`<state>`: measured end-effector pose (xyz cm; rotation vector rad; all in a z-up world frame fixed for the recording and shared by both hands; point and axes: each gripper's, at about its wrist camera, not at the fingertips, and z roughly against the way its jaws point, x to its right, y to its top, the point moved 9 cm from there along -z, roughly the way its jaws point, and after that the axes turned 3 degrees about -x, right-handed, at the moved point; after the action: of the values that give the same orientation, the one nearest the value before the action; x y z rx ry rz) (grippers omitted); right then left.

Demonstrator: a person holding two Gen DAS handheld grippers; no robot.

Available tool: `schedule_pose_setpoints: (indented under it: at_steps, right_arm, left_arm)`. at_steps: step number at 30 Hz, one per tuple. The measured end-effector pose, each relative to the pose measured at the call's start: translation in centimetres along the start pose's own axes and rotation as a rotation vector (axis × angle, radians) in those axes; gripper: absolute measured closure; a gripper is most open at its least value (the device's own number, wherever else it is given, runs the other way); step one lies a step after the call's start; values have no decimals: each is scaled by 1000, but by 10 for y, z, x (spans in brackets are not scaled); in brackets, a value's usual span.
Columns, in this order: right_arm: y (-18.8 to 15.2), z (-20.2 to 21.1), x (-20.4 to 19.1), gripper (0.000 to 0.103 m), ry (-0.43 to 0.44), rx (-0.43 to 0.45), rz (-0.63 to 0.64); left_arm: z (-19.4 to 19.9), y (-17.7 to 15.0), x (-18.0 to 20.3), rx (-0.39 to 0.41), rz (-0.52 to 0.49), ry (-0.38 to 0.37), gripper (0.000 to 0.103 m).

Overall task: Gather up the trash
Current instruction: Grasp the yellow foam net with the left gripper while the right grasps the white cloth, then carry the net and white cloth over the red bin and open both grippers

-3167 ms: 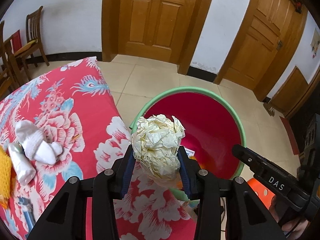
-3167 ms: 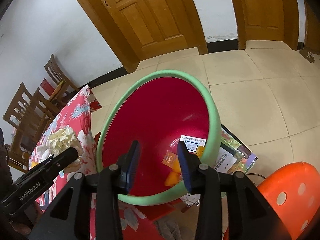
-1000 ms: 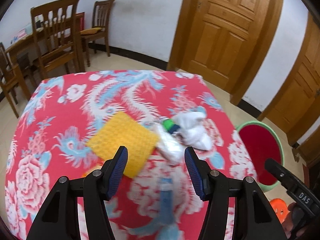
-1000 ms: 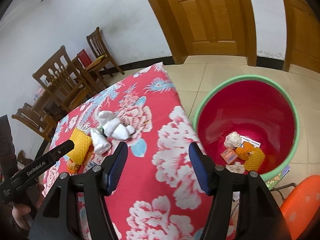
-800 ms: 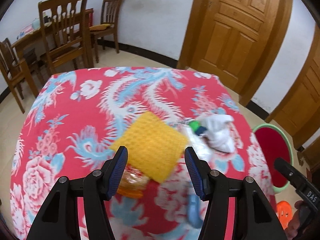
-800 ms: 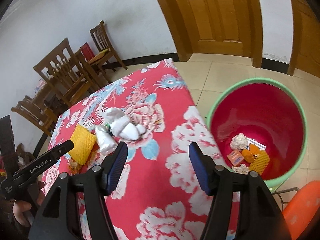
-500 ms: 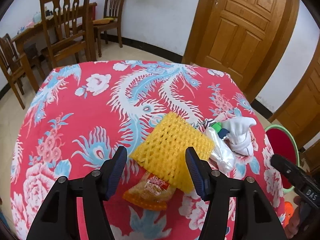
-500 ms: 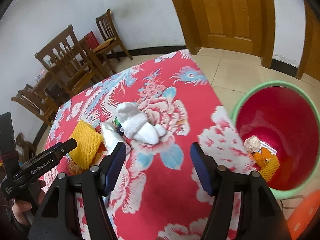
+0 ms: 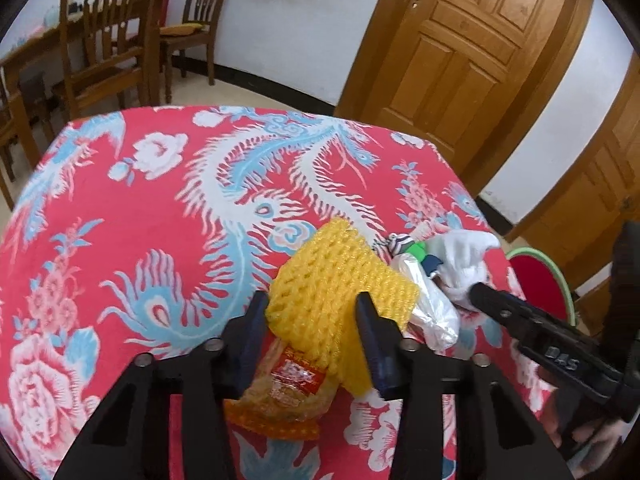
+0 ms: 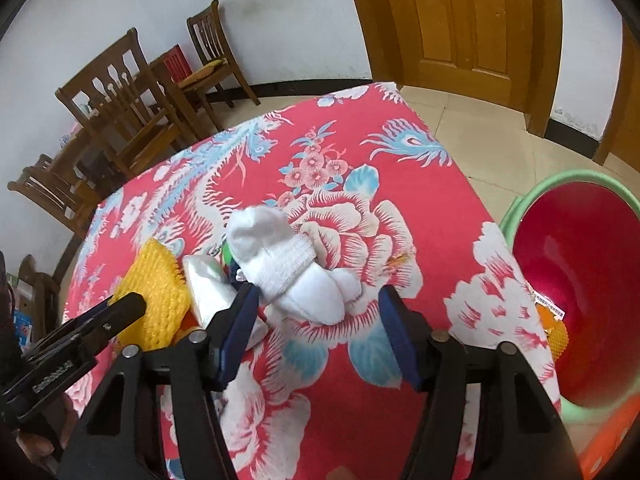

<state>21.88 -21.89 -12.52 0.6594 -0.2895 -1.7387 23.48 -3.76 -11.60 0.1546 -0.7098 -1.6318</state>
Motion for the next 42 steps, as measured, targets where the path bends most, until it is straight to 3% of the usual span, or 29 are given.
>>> schedule_pose_setpoints:
  at_steps: [6,8,9,10,13,32,42]
  right_arm:
    - [-2,-11,-6,67,-19,-17,15]
    - [-4,-13,-7,82,-38,-14,25]
    - [-4,-13,-7,84,-44,-13,26]
    - [-5,-12,-7,88,-47,-12,24]
    - [-4,-5,-7,94,-49,7,27]
    - [-1,68,0,97,51,138,24]
    - [-9,113,38,97,57,206,-43]
  left_arm:
    - [2,2,0,19,10,-49,75]
    - [4,4,0,26,13,-63,83]
    - [5,4,-1,29,18,-73,85]
    - [6,5,-1,28,24,-80,95]
    - [7,5,-3,23,38,-92,95]
    - [56,9,28,125,30,-75,95]
    - [69,7,74,143,-26,-93,95]
